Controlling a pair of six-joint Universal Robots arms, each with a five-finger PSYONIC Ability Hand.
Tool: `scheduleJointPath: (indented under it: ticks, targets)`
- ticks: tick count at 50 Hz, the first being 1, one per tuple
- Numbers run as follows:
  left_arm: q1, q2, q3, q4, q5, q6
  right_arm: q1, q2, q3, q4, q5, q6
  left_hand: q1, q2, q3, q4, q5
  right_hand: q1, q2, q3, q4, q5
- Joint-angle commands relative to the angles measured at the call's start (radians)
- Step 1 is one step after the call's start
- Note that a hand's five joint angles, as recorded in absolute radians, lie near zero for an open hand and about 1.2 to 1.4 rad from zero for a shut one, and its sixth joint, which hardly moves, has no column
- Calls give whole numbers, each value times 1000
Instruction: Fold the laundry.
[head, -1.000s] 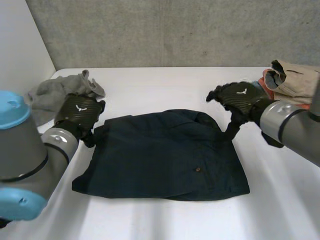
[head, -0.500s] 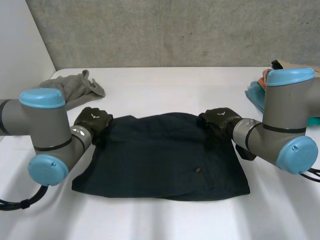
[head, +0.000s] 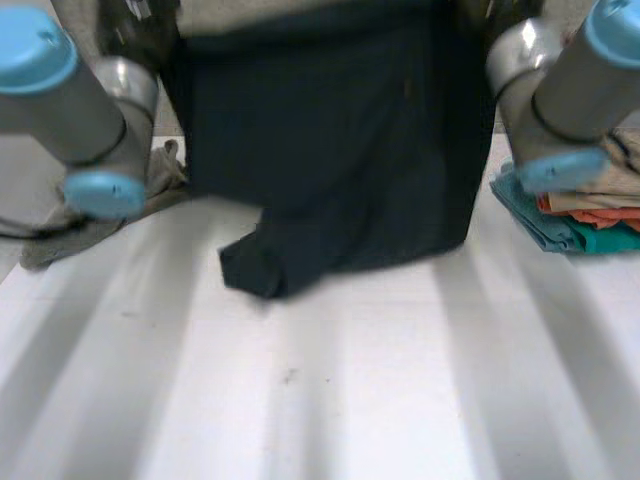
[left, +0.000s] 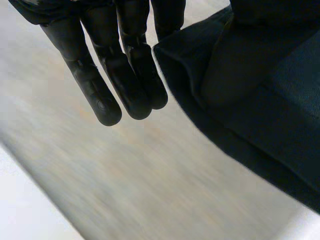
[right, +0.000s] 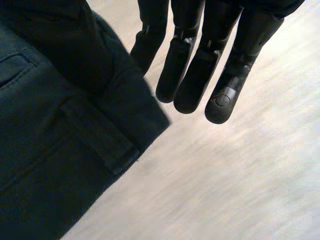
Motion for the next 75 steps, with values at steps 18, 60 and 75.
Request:
scheduleJointPath:
  ticks: [18, 60, 75]
  targets:
    - [-61, 163, -502, 389, -14, -1, -1, -140, 445, -133, 14, 25, 249, 200, 207, 198, 258, 424, 219, 215, 207, 239]
    - [-218, 766, -1467, -480, -25, 290, -76, -697, 1388, 827, -142, -559, 249, 200, 207, 198, 258, 424, 219, 215, 207, 239]
    - [-190, 634, -1193, -130, -31, 455, -140, -619, 1242, 634, -238, -422, 249, 200, 207, 198, 258, 424, 219, 215, 207, 239]
